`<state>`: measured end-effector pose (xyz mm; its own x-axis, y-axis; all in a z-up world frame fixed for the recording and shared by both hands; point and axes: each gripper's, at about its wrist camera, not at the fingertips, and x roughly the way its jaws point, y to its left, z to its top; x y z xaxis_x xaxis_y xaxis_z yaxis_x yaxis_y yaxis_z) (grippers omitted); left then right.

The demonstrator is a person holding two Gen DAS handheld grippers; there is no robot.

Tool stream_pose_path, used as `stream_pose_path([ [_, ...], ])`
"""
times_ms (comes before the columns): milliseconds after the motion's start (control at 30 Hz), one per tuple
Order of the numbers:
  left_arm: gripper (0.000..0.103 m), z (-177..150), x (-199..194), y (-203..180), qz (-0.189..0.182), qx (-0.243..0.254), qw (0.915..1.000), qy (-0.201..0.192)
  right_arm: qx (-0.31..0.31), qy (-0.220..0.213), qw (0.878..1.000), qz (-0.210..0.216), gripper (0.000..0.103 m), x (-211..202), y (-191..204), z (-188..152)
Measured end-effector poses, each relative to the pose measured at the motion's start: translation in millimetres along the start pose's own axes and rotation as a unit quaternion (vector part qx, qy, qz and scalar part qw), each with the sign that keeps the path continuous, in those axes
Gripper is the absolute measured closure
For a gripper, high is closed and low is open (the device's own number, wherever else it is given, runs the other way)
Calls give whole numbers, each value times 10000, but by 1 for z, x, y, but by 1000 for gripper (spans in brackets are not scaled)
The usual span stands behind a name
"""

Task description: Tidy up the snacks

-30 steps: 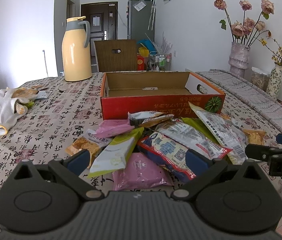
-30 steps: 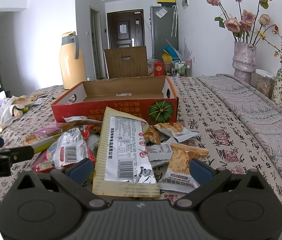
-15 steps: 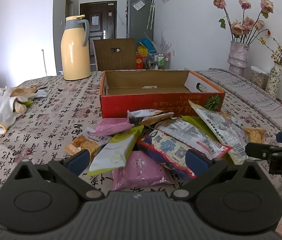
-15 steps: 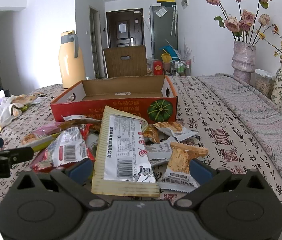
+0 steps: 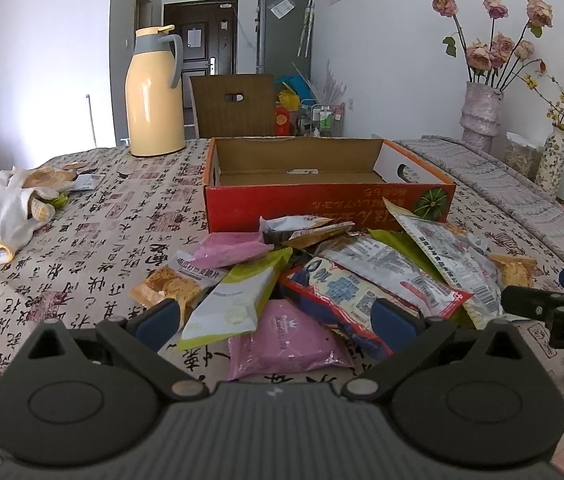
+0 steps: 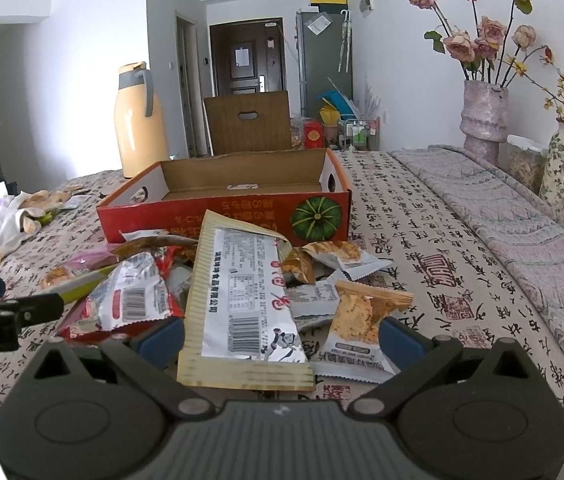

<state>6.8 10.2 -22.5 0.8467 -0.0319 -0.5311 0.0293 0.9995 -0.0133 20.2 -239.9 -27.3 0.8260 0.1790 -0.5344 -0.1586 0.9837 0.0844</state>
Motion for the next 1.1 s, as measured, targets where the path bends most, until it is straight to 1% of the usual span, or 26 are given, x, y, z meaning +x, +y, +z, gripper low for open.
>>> stream_pose_path([
  [333,0,0,8,4,25,-80,10000,52,70,-164,9998,33,1,5,-4,6],
  [500,0,1,13,8,63,-134,9999,84,10,-162,9995,265,5,24,3,15],
  [533,0,1,15,9,70,-147,9998,97,9,-148,9995,290,5,29,4,17],
  [633,0,1,18,13,105,-175,9997,122,44,-32,9992,397,12,46,6,23],
  [767,0,1,22,20,157,-237,9995,154,95,175,9985,508,14,67,8,23],
  [833,0,2,25,24,178,-276,9993,176,138,287,9980,551,16,77,8,20],
  [933,0,2,28,28,206,-306,9991,201,227,398,9966,683,28,85,7,16],
  [1033,0,2,30,31,209,-348,9989,224,295,430,9960,730,34,88,5,13],
  [1100,0,2,32,33,210,-361,9988,238,365,401,9954,791,46,85,3,12],
])
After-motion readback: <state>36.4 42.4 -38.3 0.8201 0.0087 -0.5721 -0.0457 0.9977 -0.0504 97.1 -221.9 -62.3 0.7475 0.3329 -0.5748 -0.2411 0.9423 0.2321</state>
